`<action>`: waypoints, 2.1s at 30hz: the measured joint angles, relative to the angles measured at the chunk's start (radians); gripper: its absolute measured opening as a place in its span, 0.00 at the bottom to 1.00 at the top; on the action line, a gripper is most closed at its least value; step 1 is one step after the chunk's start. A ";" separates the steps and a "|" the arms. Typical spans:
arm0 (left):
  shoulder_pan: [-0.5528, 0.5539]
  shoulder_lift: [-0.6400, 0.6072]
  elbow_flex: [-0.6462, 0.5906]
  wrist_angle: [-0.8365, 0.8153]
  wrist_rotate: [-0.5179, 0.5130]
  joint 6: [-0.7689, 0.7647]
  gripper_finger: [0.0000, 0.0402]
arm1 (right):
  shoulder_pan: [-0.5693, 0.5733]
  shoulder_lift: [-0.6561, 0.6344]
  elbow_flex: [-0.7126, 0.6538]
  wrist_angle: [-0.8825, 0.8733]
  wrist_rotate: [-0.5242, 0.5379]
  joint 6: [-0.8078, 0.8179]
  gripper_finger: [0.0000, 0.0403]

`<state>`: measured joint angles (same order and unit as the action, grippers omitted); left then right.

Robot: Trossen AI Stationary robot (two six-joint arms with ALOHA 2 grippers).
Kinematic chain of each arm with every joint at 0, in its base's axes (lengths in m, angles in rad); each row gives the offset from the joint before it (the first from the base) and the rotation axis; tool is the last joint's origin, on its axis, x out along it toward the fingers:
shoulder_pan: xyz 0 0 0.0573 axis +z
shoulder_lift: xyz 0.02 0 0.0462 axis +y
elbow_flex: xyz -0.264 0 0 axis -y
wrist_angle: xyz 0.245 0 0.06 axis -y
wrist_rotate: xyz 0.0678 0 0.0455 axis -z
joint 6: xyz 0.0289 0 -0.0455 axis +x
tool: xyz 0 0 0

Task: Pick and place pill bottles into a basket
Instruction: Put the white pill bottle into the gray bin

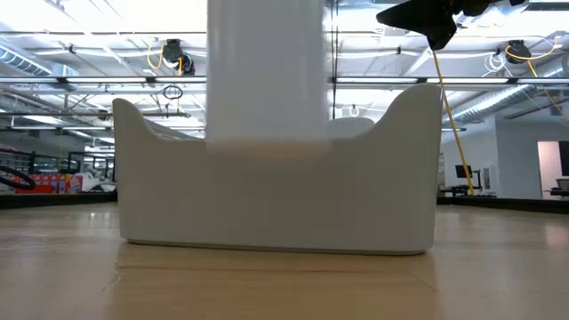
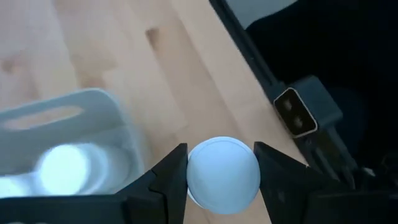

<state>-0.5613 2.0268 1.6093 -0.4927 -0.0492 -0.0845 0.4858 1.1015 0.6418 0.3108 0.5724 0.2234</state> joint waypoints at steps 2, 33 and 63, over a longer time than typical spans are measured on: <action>0.000 -0.031 0.000 -0.043 -0.016 0.004 0.42 | 0.000 0.000 0.000 0.002 0.000 0.000 0.55; 0.143 -0.131 -0.244 0.086 -0.045 0.019 0.42 | 0.000 0.000 0.000 -0.009 -0.001 0.004 0.55; 0.180 -0.147 -0.362 0.248 -0.031 -0.003 0.51 | 0.000 0.000 0.000 -0.009 -0.001 0.001 0.55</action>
<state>-0.3809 1.8797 1.2476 -0.2444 -0.0800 -0.0872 0.4862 1.1019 0.6418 0.3016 0.5716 0.2245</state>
